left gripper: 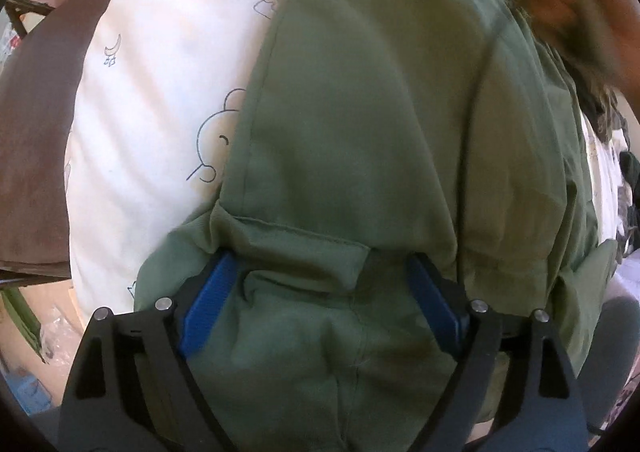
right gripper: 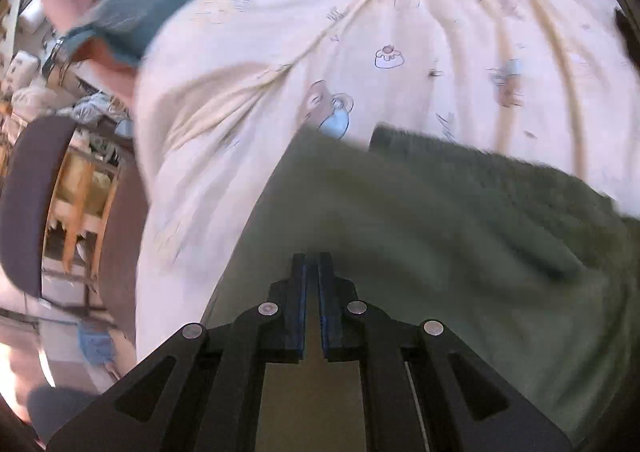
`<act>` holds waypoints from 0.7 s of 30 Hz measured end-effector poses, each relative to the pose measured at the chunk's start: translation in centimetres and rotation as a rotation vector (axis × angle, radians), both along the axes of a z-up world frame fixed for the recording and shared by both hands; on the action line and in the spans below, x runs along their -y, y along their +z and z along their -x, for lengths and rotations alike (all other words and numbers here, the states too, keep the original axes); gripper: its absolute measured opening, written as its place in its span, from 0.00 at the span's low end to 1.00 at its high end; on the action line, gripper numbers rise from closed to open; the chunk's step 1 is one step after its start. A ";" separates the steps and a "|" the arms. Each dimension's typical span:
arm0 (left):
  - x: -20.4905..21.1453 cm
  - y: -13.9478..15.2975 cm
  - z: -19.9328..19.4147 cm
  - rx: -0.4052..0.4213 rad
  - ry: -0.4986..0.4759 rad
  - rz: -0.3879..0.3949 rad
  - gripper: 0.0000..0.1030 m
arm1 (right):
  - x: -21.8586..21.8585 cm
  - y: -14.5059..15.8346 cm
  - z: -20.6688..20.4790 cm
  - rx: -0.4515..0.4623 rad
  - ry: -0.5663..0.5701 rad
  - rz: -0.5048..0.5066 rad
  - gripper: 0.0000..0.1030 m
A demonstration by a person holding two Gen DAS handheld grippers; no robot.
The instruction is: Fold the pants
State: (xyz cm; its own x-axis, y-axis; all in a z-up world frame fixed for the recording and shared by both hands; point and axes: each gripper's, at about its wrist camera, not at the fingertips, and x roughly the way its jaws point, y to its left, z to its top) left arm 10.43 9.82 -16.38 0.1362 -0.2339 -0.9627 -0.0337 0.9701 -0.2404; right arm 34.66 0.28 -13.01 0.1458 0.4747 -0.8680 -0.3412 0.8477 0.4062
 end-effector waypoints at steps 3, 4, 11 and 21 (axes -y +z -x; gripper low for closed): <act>0.2 -0.2 0.2 -0.003 -0.022 -0.019 0.84 | -0.1 -1.5 -3.1 0.042 -0.058 0.072 0.00; 0.2 -0.2 0.3 -0.004 -0.027 -0.019 0.84 | -0.2 -1.8 -4.2 0.044 -0.080 0.087 0.00; -1.0 0.6 -0.5 -0.007 -0.021 0.005 0.84 | 0.5 2.3 -5.1 0.076 -0.014 0.023 0.07; -2.0 0.4 -1.2 -0.008 -0.011 0.007 0.84 | 10.7 2.0 1.0 -0.004 0.158 0.148 0.07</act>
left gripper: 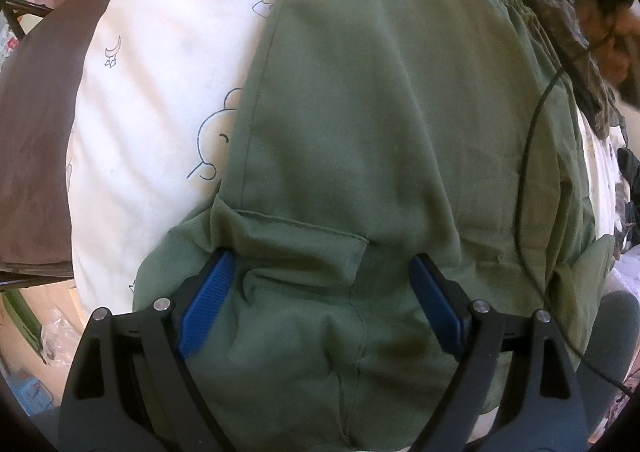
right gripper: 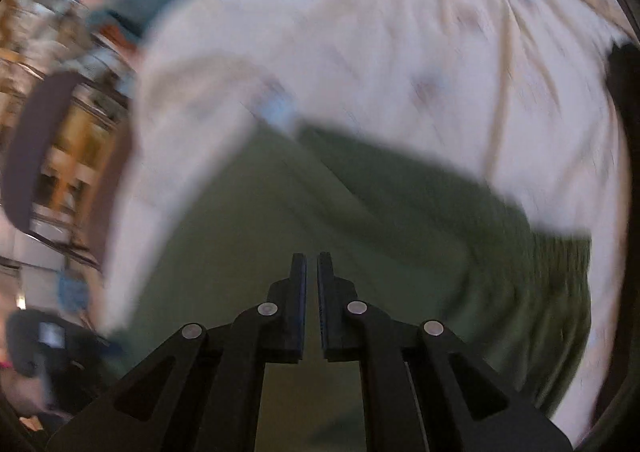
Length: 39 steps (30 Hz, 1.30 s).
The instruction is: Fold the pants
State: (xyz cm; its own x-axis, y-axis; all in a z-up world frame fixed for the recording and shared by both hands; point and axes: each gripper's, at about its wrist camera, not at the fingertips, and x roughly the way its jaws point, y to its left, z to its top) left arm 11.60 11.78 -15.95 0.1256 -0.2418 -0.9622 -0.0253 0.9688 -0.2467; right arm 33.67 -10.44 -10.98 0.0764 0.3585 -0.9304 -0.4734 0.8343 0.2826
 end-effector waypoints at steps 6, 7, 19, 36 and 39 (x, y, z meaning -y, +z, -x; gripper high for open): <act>0.4 0.2 -0.2 -0.009 0.007 -0.006 0.85 | 3.2 -4.2 -4.1 0.068 -0.240 0.127 0.02; 0.5 0.2 -0.2 -0.011 0.007 -0.007 0.85 | 3.6 -4.1 -4.7 0.088 -0.272 0.142 0.02; 0.8 0.4 -0.8 -0.016 0.027 0.012 0.86 | 0.2 0.6 0.2 0.068 -0.081 -0.105 0.05; 0.6 2.3 -0.9 0.006 0.037 -0.021 0.87 | 3.6 4.8 7.2 0.103 -0.168 -0.056 0.70; 0.8 3.8 -0.3 0.057 0.019 -0.022 0.87 | 5.7 7.2 14.1 0.077 -0.168 -0.132 0.71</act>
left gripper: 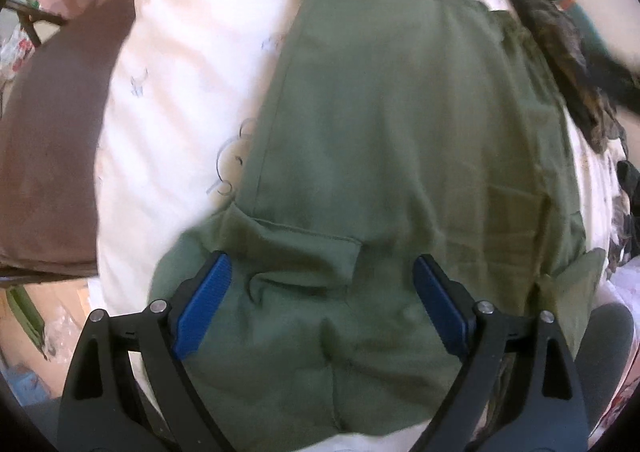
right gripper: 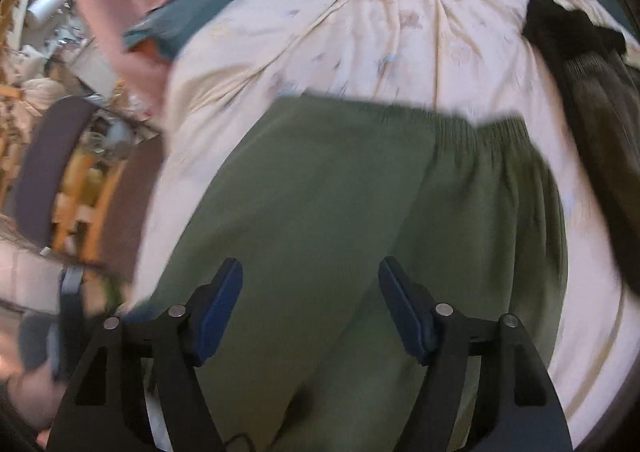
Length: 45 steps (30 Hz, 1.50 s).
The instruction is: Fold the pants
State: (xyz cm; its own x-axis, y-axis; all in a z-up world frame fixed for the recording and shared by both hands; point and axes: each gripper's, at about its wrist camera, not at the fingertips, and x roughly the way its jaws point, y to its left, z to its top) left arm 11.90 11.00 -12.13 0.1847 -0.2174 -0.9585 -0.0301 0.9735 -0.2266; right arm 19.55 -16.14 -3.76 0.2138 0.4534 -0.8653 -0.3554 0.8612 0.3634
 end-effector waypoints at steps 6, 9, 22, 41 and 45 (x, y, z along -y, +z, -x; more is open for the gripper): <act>2.3 1.5 3.5 0.018 -0.228 -0.059 0.87 | 2.3 -1.7 11.2 -0.210 -0.091 -0.270 0.71; 1.6 1.0 5.1 0.006 -0.237 -0.121 0.87 | -0.6 -5.0 15.2 -0.275 -0.055 -0.310 0.68; -2.1 1.0 6.9 -0.007 -0.136 -0.121 0.89 | -6.6 -7.5 19.7 -0.109 0.012 0.084 0.56; -3.8 0.8 10.0 -0.062 0.006 -0.109 0.88 | -4.5 -7.8 24.3 -0.184 -0.052 -0.053 0.60; -2.1 -1.1 10.0 -0.126 -0.117 -0.161 0.88 | -7.8 -8.9 23.4 -0.138 0.049 0.033 0.43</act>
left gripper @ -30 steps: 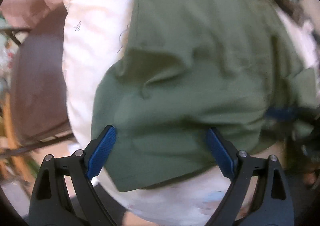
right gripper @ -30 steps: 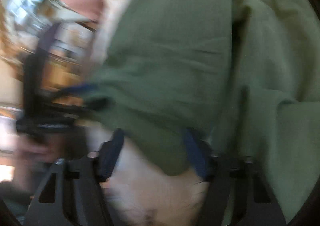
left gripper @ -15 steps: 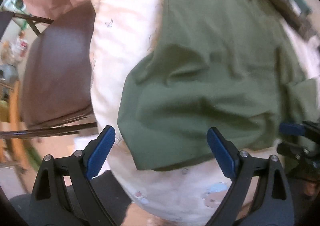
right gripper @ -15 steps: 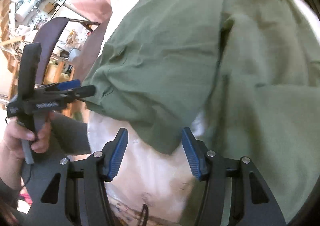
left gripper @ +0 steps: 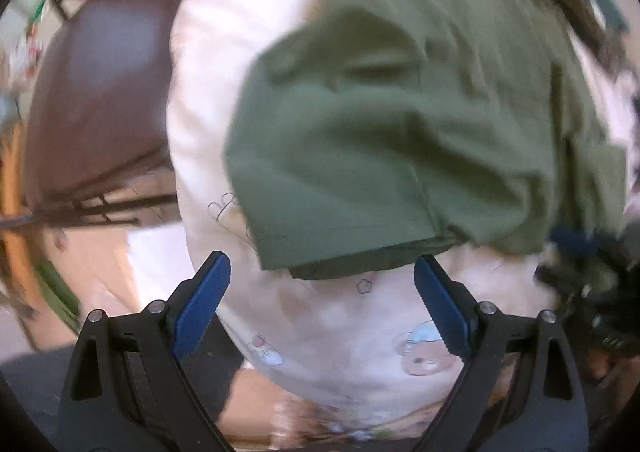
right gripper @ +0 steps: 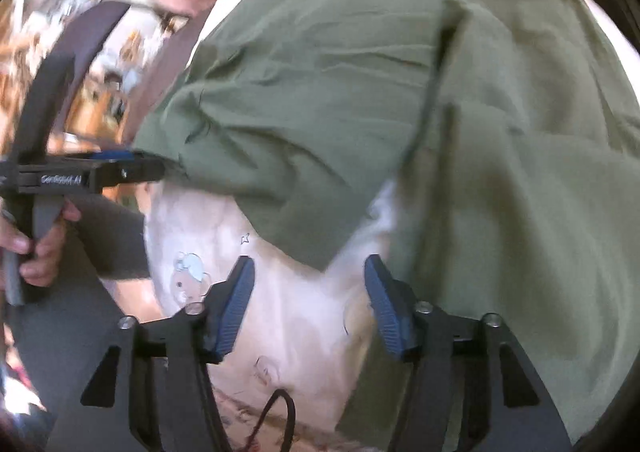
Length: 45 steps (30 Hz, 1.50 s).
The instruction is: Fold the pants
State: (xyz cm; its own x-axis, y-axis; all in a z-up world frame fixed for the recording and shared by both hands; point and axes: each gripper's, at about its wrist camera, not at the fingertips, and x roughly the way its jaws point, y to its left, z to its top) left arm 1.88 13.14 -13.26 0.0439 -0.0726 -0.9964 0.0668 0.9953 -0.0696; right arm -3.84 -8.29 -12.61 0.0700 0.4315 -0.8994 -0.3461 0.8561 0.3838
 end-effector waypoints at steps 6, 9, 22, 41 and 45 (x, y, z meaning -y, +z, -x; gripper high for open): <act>0.3 -3.7 -1.5 -0.080 -0.030 -0.065 0.88 | -1.1 1.5 -0.4 0.100 0.085 0.064 0.01; 0.2 -4.5 -1.7 -0.097 -0.037 -0.072 0.90 | 0.4 4.1 -0.3 0.130 0.102 0.031 0.00; -0.7 2.7 0.0 0.000 -0.055 -0.031 0.89 | 2.2 2.2 -0.7 -0.133 0.068 -0.040 0.13; 1.9 -2.1 -3.2 0.023 -0.198 -0.008 0.88 | 0.4 -0.8 -3.9 -0.041 -0.087 0.062 0.13; 2.7 0.7 -3.0 0.113 -0.200 0.119 0.88 | 0.4 1.6 -3.3 -0.002 -0.108 -0.143 0.13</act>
